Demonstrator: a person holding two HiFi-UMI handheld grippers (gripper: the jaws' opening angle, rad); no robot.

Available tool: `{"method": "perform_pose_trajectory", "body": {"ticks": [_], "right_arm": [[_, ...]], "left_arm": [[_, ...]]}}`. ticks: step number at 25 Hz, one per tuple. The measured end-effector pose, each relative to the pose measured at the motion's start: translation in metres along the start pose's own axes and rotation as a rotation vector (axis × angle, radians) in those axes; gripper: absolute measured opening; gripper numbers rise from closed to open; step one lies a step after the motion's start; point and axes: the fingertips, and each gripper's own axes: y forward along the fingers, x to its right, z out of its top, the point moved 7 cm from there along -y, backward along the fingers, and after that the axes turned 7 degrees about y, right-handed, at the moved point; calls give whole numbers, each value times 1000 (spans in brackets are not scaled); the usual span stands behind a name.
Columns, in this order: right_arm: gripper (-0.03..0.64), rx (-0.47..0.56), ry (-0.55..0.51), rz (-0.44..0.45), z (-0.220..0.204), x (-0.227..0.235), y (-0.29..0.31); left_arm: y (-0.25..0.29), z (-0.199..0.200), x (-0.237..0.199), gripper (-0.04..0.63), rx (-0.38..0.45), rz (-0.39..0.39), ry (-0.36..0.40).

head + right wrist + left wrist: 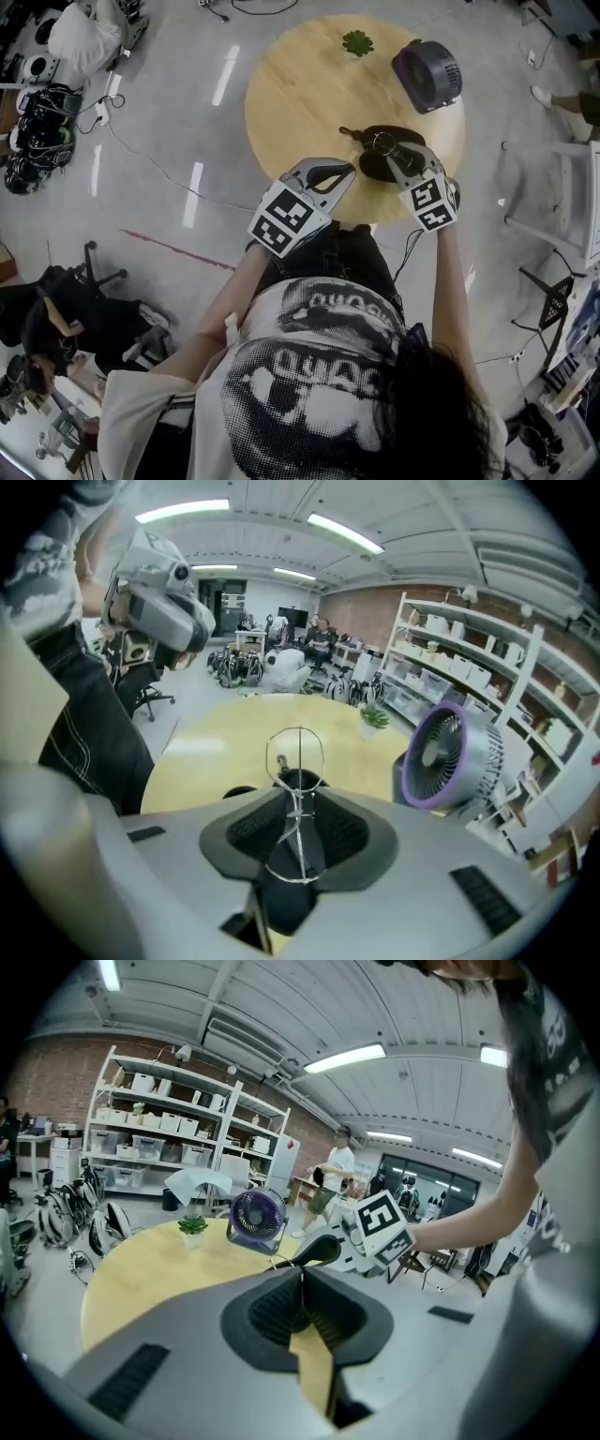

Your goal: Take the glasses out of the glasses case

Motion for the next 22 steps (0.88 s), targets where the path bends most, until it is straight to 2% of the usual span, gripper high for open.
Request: {"method": "perform_pose_trajectory", "body": {"ticks": [6,14,22], "right_arm": [[97,115,115,-58,12,-8,-30],[96,232,234,-150,2,-12,-88],[95,320,330,-216,-26,-31,-150]], "left_arm": [[9,5,4,15,-6,-17,19],[27,17,22,15,-21,-55,73],[33,24,68,15,-12,-56,116]]}}
